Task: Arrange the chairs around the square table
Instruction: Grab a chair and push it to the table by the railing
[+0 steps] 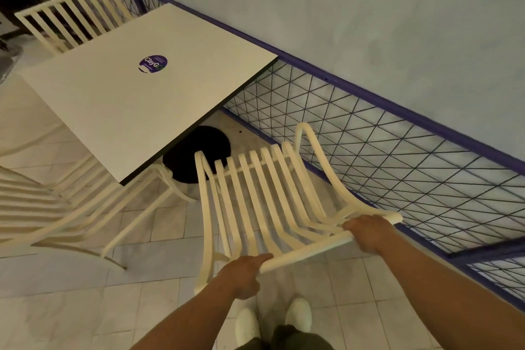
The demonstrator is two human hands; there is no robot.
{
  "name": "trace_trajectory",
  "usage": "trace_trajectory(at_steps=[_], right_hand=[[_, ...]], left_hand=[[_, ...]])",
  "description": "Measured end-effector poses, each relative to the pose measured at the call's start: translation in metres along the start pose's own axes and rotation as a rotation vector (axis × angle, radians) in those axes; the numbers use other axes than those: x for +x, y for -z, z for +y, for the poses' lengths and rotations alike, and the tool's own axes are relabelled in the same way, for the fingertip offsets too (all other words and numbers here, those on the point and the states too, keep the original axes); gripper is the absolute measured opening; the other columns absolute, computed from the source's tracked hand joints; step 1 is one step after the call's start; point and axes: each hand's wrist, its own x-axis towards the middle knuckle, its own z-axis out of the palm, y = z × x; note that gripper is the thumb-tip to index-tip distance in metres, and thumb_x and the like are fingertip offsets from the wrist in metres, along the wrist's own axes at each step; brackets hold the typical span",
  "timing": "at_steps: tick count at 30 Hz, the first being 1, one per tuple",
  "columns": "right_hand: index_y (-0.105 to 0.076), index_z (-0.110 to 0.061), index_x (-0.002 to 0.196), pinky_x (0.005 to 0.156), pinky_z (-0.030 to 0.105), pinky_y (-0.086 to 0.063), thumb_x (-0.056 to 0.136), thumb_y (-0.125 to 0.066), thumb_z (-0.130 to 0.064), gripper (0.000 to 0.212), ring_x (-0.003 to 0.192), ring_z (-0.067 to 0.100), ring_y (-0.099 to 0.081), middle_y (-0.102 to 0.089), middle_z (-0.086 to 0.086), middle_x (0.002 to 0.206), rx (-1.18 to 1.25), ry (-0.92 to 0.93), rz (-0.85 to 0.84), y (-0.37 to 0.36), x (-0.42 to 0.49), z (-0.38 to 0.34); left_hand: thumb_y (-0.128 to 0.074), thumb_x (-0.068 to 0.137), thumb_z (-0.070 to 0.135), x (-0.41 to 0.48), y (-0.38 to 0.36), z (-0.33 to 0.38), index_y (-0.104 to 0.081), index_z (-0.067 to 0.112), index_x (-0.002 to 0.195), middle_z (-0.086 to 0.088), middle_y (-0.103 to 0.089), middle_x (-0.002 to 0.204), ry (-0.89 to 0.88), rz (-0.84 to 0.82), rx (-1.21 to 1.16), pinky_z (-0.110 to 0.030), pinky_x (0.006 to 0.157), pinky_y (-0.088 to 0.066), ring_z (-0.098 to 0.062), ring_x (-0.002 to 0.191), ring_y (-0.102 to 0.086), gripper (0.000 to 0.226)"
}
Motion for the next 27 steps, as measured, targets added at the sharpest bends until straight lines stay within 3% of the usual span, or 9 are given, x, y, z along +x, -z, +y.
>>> trace_trajectory(at_steps=[11,20,27], right_hand=[[-0.056,-0.033,0.131,0.091,0.037,-0.050,0.086,-0.064,-0.010,0.052,0.112,0.022,-0.061,-0.062,0.000,0.127,0.031,0.097,-0.092,0.006,0.006,0.007],[-0.052,-0.029,0.139,0.092,0.039,-0.048,0.093,-0.056,-0.010,0.050,0.109,0.028,-0.060,-0.060,0.008,0.125,0.035,0.386,-0.130,0.004,0.029,0.036],[-0.050,-0.027,0.141,0.093,0.041,-0.049,0.092,-0.059,-0.011,0.053,0.108,0.028,-0.060,-0.059,0.009,0.124,-0.012,0.490,-0.119,0.011,0.047,0.075]], left_hand=[[-0.065,0.091,0.017,0.010,0.008,0.011,-0.032,0.039,0.153,-0.005,-0.051,0.144,0.043,-0.023,0.034,-0.039,0.104,-0.045,-0.027,0.125,-0.053,0.073],[-0.061,0.092,0.006,0.017,-0.011,0.038,-0.024,0.060,0.148,0.001,-0.048,0.145,0.292,0.086,0.105,-0.033,0.099,-0.046,-0.020,0.123,-0.054,0.086],[-0.057,0.096,0.011,0.033,-0.022,0.067,-0.021,0.071,0.140,0.007,-0.049,0.145,0.354,0.135,0.013,-0.032,0.100,-0.046,-0.016,0.122,-0.054,0.083]])
